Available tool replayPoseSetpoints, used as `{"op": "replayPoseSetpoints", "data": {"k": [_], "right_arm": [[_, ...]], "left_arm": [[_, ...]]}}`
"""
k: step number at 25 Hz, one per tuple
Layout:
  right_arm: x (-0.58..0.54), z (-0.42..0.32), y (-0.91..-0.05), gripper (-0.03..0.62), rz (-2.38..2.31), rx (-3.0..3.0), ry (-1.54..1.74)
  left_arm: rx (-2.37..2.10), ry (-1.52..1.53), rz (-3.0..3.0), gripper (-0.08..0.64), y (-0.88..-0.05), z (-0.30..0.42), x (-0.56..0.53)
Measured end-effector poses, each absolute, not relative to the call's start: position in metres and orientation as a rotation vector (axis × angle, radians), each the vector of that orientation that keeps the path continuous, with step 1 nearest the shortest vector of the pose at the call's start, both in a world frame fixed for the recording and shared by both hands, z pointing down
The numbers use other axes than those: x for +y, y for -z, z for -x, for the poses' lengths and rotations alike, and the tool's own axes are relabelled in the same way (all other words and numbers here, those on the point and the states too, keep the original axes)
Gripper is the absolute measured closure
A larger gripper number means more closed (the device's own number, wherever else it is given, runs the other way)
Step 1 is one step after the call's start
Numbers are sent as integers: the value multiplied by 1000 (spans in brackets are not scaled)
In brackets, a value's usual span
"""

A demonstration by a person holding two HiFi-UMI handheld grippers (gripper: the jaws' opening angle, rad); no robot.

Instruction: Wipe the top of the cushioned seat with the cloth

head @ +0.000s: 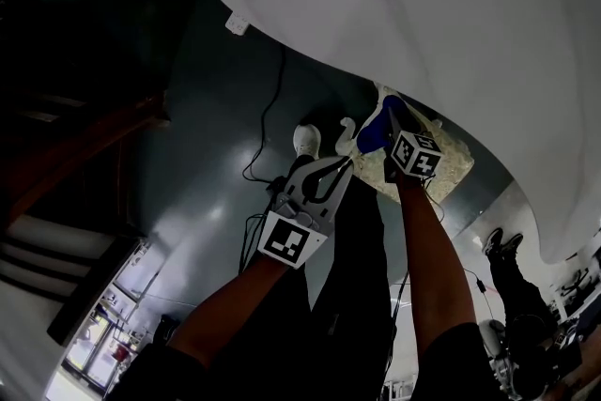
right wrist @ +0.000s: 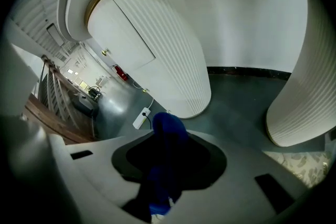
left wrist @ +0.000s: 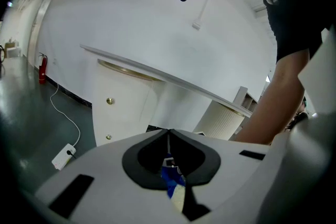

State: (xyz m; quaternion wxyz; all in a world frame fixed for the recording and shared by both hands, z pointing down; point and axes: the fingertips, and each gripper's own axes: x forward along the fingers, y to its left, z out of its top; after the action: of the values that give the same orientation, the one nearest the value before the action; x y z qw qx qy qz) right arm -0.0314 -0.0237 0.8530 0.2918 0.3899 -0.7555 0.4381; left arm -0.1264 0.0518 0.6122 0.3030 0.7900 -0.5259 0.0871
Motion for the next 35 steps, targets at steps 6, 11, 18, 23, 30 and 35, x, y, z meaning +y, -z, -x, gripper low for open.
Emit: {"op": "replayPoseSetpoints", "data": {"k": [6,11,18,23,30,35], "right_arm": [[-26,22,-863,465,-1014,-1991,-1170],[-29,9,-854,465,-1057,-1968,-1179],[-14,-13,-854,465,-1031,-1911,-1172],[-15,-34,-853,465,-1084,-1901,-1174],[-4,-59,-858,465,-1084,-1930,-1171],[-4,-68,-855,465,-1075,-1940,-1138]], "left_arm": [[-1381,-266,-2066,535,-619,115,50],[-1362,-272,-2112,535,-621,106,43],[-1305,-327,-2138,535,-623,83,48],[-1276,-327,-2164,535,-620,69,46],[-1246,-357,-2176,535,-625,55,47],[-1226,-370,-2200,535,-622,46,45]]}}
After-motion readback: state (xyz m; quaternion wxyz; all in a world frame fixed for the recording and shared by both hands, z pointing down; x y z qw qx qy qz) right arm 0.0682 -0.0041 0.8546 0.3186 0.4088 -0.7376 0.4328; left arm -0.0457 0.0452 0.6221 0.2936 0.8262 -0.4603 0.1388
